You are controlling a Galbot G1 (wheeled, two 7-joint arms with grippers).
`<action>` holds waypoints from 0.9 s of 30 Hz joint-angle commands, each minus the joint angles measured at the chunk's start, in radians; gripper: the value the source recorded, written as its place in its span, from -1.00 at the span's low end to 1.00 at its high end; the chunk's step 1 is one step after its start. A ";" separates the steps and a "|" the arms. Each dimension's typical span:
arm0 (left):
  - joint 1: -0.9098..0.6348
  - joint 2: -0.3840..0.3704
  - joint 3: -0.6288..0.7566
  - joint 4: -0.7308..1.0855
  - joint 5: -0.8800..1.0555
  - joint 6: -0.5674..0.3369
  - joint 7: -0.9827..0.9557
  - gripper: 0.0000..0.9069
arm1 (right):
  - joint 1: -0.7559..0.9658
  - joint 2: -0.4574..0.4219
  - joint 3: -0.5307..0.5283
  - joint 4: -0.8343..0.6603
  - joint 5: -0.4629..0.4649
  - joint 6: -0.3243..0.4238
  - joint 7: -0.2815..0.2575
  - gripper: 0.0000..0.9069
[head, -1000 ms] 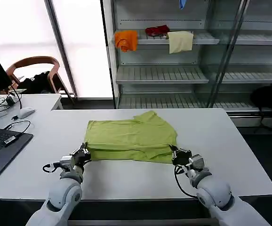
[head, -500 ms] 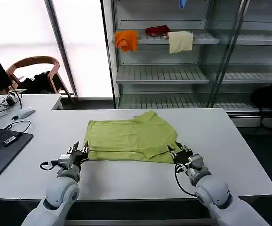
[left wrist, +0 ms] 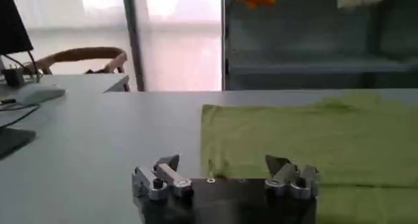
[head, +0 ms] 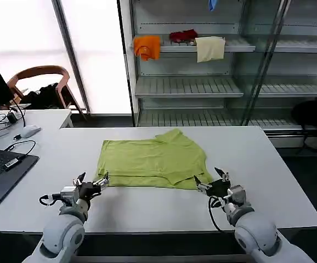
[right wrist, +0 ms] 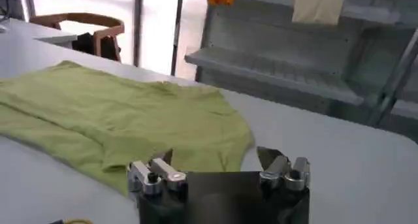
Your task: Fold and organize the clothes.
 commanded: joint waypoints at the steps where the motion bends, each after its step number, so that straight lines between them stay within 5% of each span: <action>1: 0.064 0.003 -0.030 -0.027 -0.037 0.012 0.039 1.00 | -0.069 -0.005 0.030 0.032 0.050 -0.010 0.031 1.00; 11: 0.033 0.001 -0.049 0.047 -0.071 -0.004 0.042 1.00 | -0.034 0.016 0.016 -0.033 0.042 0.020 0.002 1.00; 17: 0.022 -0.005 -0.049 0.076 -0.075 -0.014 0.050 1.00 | -0.025 0.026 0.000 -0.051 0.024 0.022 -0.003 0.80; 21: 0.012 -0.005 -0.048 0.092 -0.075 -0.024 0.055 0.60 | -0.022 0.028 -0.006 -0.054 0.021 0.023 -0.007 0.67; 24: 0.005 -0.004 -0.047 0.103 -0.074 -0.028 0.060 0.20 | -0.018 0.031 -0.010 -0.058 0.019 0.023 -0.009 0.33; 27: 0.004 -0.004 -0.045 0.109 -0.074 -0.030 0.065 0.07 | -0.015 0.033 -0.013 -0.069 0.016 0.024 -0.013 0.20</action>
